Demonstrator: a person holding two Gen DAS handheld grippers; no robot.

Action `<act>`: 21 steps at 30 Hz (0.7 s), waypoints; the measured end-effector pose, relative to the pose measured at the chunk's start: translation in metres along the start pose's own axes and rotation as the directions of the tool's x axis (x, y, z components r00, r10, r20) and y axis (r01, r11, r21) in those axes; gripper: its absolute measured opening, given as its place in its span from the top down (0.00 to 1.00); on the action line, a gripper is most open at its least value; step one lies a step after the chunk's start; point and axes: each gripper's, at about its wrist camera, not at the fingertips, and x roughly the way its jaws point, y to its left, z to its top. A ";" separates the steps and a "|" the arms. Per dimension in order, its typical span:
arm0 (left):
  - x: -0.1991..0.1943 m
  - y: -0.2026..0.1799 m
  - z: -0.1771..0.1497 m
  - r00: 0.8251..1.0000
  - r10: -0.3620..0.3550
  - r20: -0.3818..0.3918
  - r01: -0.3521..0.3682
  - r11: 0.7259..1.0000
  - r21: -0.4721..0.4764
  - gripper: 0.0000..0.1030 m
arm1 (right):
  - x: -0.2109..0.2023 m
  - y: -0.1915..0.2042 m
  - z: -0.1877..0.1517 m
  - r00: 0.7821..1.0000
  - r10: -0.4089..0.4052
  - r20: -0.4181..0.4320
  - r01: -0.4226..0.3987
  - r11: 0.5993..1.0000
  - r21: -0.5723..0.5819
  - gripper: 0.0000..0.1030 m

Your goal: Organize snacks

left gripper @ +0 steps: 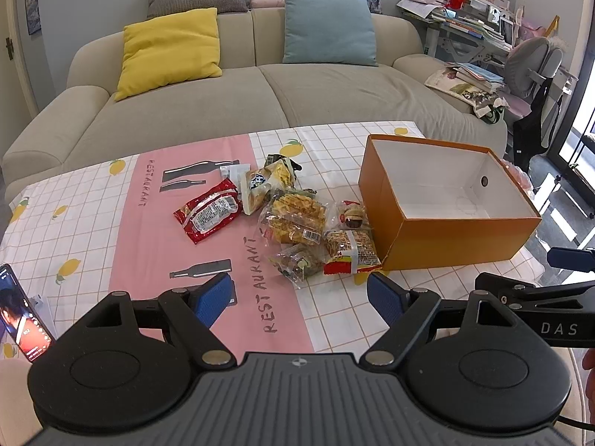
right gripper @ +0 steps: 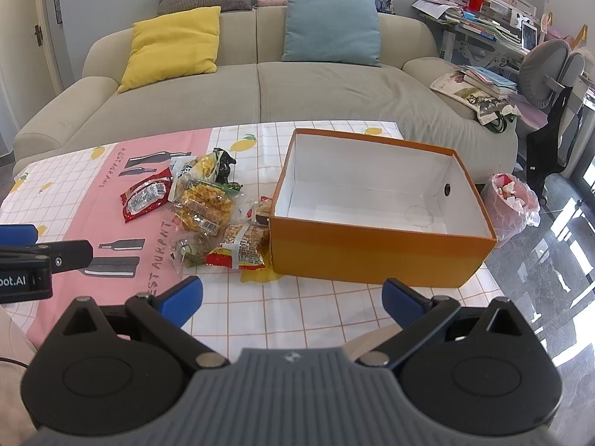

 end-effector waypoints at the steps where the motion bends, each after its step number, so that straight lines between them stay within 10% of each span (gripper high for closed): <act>1: 0.000 0.000 0.000 1.000 0.000 -0.001 0.000 1.000 0.000 0.06 | 0.000 0.000 0.000 1.000 0.000 0.000 0.000 1.000 0.000 0.03; 10: 0.001 0.003 0.001 0.999 -0.029 -0.023 0.029 1.000 -0.003 0.08 | 0.004 0.001 -0.001 1.000 -0.004 -0.009 0.004 1.000 -0.004 0.03; 21: 0.030 0.025 -0.003 0.991 -0.090 -0.103 0.083 0.994 -0.069 0.43 | 0.031 0.003 -0.006 0.997 0.070 0.017 -0.071 0.997 0.011 0.05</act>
